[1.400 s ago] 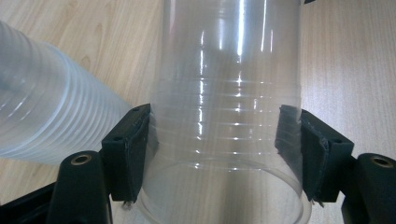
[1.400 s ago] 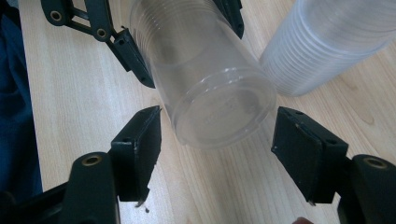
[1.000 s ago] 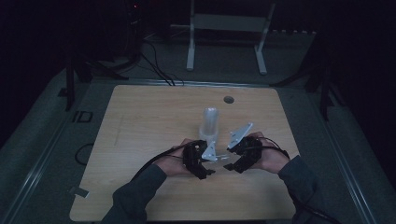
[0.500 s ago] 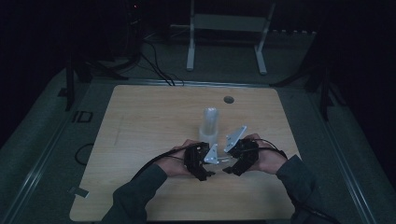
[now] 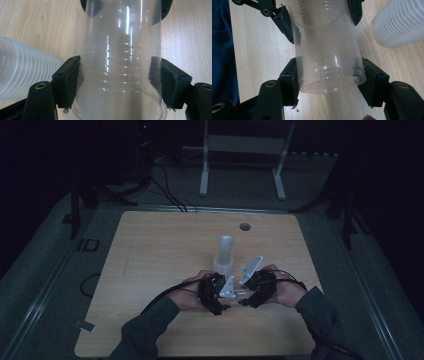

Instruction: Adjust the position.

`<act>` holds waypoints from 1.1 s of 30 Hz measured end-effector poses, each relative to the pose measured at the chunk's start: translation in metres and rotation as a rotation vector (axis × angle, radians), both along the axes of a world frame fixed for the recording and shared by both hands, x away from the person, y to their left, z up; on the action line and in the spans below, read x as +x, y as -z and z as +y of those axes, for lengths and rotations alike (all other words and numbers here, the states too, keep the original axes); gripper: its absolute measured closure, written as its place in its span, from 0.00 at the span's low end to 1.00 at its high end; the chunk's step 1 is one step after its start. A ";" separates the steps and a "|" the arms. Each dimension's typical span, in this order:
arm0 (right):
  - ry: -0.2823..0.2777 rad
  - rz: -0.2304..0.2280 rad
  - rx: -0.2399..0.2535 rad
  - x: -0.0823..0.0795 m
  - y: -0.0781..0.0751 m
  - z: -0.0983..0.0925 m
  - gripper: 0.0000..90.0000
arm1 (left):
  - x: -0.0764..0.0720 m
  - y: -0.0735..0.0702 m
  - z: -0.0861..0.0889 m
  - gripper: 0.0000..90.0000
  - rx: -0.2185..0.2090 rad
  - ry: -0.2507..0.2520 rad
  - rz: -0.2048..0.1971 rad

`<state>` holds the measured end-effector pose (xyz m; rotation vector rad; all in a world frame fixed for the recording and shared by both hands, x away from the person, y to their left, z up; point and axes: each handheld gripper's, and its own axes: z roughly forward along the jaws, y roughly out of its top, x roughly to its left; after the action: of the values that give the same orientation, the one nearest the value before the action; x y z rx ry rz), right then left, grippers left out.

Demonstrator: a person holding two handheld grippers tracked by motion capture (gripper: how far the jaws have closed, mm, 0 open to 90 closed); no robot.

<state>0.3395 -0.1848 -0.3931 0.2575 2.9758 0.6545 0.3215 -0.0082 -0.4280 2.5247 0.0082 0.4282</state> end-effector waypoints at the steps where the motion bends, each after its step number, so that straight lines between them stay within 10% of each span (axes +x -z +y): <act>1: 0.001 0.000 0.004 0.000 0.000 0.000 0.46 | 0.001 0.000 0.000 0.29 -0.003 -0.005 0.004; 11: 0.008 0.000 0.015 0.000 0.000 -0.002 0.46 | 0.002 -0.003 0.000 0.19 -0.032 -0.026 0.041; 33: 0.096 -0.004 0.047 0.002 0.009 -0.026 0.46 | 0.012 -0.019 0.027 0.25 -0.238 -0.119 0.078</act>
<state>0.3414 -0.2107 -0.4023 0.3986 2.9254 0.7137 0.3339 0.0186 -0.4091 2.3109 0.2275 0.3531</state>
